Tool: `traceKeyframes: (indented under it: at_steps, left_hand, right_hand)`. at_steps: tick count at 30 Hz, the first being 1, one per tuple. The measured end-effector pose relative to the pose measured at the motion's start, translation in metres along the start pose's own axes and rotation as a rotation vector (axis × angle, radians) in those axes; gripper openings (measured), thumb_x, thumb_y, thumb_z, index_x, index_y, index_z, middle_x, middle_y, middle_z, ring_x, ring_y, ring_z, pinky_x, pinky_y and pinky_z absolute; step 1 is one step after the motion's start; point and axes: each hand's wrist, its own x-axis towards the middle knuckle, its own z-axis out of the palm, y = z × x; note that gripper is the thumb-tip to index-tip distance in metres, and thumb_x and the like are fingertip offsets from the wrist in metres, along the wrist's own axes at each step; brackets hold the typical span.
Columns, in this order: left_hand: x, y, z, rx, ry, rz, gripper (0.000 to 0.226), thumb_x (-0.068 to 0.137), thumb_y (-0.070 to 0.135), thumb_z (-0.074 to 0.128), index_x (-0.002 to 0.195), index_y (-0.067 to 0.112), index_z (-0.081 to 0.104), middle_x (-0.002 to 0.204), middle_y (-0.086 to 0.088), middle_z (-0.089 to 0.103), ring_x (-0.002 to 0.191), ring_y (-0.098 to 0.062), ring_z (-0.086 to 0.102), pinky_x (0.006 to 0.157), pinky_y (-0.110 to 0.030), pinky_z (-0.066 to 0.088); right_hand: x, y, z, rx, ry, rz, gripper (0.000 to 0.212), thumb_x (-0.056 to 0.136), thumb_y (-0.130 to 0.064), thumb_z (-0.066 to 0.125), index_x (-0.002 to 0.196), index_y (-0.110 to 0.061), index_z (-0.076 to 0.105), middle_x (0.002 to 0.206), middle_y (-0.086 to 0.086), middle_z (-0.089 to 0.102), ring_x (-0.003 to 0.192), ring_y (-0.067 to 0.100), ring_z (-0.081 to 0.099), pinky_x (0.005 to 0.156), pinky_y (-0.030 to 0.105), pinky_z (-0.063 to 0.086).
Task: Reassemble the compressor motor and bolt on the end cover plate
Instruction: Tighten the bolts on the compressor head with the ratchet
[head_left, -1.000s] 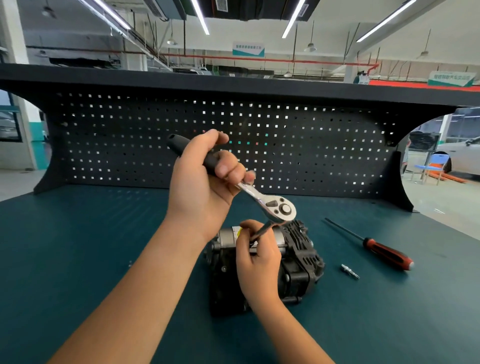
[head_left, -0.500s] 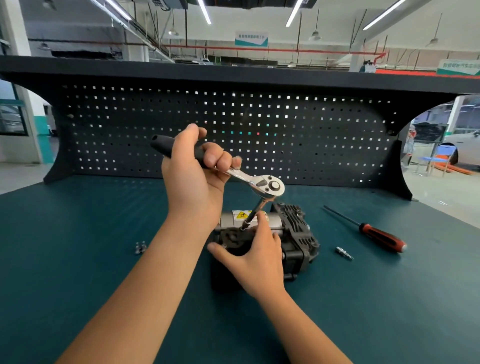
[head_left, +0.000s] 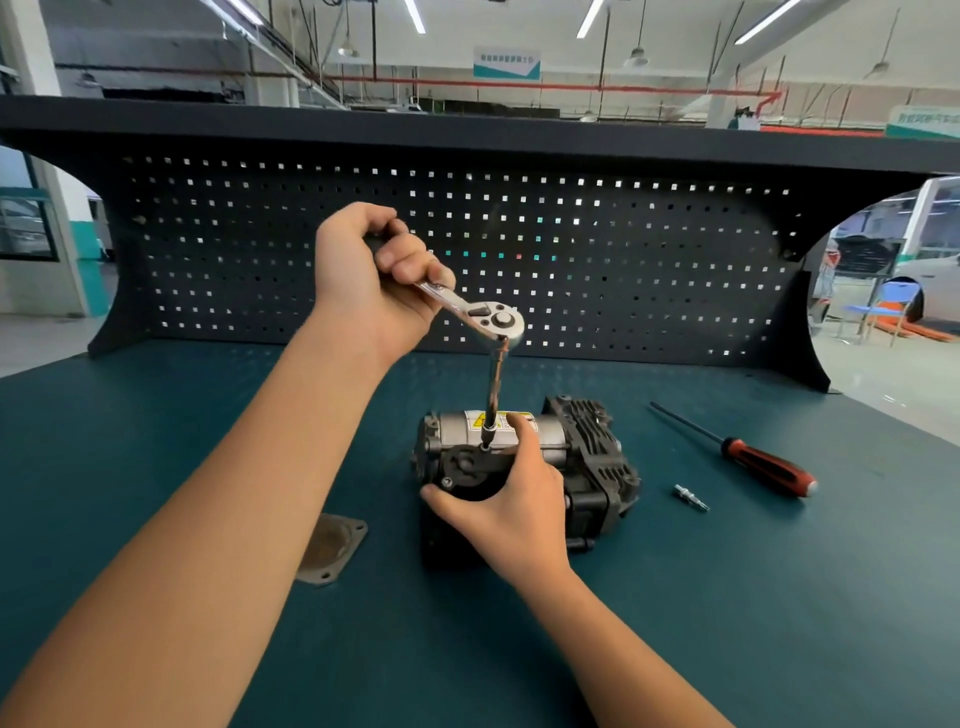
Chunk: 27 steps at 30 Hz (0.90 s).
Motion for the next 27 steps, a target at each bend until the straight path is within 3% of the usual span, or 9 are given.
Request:
traceKeyframes:
  at_steps: [6,11,17,22,25,27]
  left_hand:
    - [0.021,-0.001,0.015,0.093,-0.086,-0.204,0.034,0.091,0.014,0.036,0.057,0.014,0.035,0.036,0.008,0.022,0.027,-0.007,0.021,0.033,-0.013,0.03]
    - [0.035,-0.002,0.019,0.173,-0.195,-0.363,0.03,0.091,0.015,0.034,0.062,0.017,0.032,0.033,0.008,0.025,0.024,-0.006,0.024,0.03,-0.015,0.03]
    - [0.038,-0.005,0.028,0.223,-0.262,-0.447,0.032,0.093,0.016,0.035,0.061,0.015,0.035,0.033,0.008,0.025,0.025,-0.005,0.026,0.03,-0.015,0.032]
    - [0.006,-0.009,0.021,0.256,-0.208,-0.192,0.034,0.095,0.022,0.041,0.062,0.016,0.039,0.035,0.01,0.025,0.029,-0.004,0.026,0.038,-0.012,0.035]
    - [-0.024,-0.015,0.01,0.121,-0.135,0.059,0.035,0.096,0.023,0.042,0.062,0.016,0.037,0.037,0.009,0.027,0.033,-0.006,0.029,0.043,-0.015,0.039]
    - [-0.04,-0.021,0.005,0.026,-0.07,0.205,0.034,0.097,0.024,0.042,0.064,0.015,0.036,0.04,0.007,0.03,0.036,-0.008,0.033,0.047,-0.019,0.044]
  right_hand:
    - [0.001,0.002,0.003,0.009,0.02,0.003,0.085,0.053,-0.057,0.075,0.125,-0.034,0.036,0.093,-0.028,0.048,0.098,0.006,0.042,0.083,0.021,0.026]
    - [-0.001,0.003,0.005,0.003,0.014,0.004,0.087,0.054,-0.056,0.077,0.127,-0.03,0.038,0.101,-0.019,0.051,0.11,0.017,0.046,0.091,0.026,0.035]
    - [0.0,0.003,0.004,-0.004,0.011,0.01,0.089,0.055,-0.056,0.077,0.129,-0.028,0.036,0.109,-0.014,0.055,0.112,0.018,0.047,0.088,0.021,0.032]
    - [0.0,0.0,0.001,-0.078,0.009,-0.016,0.08,0.058,-0.057,0.077,0.124,-0.02,0.05,0.109,-0.011,0.058,0.11,0.015,0.049,0.096,0.027,0.034]
    - [0.0,-0.001,0.0,-0.12,0.021,-0.028,0.066,0.059,-0.058,0.076,0.105,-0.016,0.057,0.091,-0.011,0.054,0.097,0.013,0.05,0.085,0.024,0.03]
    - [0.001,-0.002,0.0,-0.122,0.01,-0.026,0.067,0.059,-0.059,0.076,0.105,-0.015,0.057,0.089,-0.01,0.052,0.096,0.013,0.049,0.084,0.025,0.03]
